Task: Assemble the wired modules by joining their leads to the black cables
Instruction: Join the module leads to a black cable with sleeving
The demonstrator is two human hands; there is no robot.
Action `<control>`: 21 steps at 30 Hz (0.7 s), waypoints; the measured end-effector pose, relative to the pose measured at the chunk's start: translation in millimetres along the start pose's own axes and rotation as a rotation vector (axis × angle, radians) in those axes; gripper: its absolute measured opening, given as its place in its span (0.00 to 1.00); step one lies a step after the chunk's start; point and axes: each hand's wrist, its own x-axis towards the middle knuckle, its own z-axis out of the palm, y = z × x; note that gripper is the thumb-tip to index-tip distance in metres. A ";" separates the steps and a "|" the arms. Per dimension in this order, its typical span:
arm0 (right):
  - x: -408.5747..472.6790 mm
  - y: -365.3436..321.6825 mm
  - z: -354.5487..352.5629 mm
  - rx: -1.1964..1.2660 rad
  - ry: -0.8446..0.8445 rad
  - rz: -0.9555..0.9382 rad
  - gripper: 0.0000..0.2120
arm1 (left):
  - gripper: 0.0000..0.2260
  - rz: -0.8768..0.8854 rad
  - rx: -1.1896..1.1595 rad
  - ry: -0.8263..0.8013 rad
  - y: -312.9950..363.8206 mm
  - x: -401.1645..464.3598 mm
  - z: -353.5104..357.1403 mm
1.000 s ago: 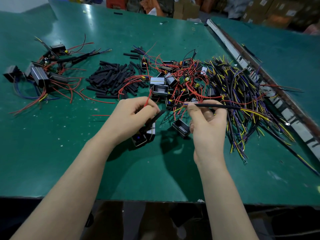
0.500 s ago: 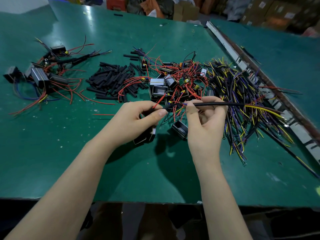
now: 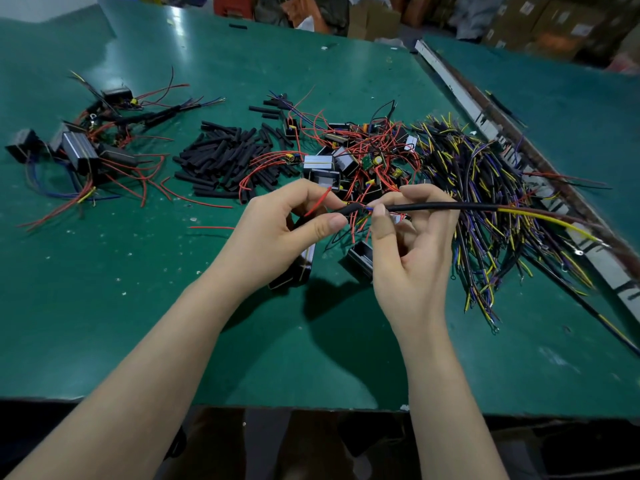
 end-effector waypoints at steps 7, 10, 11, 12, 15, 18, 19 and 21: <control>0.0 1.1 -3.6 -0.008 -0.013 -0.006 0.15 | 0.08 0.034 0.016 0.008 4.1 0.9 2.7; 0.6 1.3 -4.1 0.005 -0.033 -0.008 0.15 | 0.08 0.043 0.014 0.017 5.3 0.8 2.7; 0.7 1.2 -4.4 0.014 -0.039 -0.007 0.15 | 0.08 0.047 0.012 0.018 5.8 0.8 2.8; 0.5 1.1 -4.6 0.024 -0.044 -0.003 0.15 | 0.08 0.051 0.011 0.018 6.2 0.6 2.8; 0.1 -0.1 -5.5 0.066 -0.037 0.039 0.14 | 0.08 0.050 -0.010 0.009 7.0 0.7 2.4; -0.5 -1.7 -6.0 0.143 -0.006 0.126 0.14 | 0.07 0.032 -0.066 -0.004 8.4 0.7 3.0; -0.4 -2.1 -5.8 0.163 0.008 0.149 0.15 | 0.06 0.029 -0.084 -0.011 9.1 0.6 3.5; 0.1 -3.2 -5.8 0.180 0.039 0.173 0.16 | 0.06 0.022 -0.111 -0.021 10.0 0.2 4.5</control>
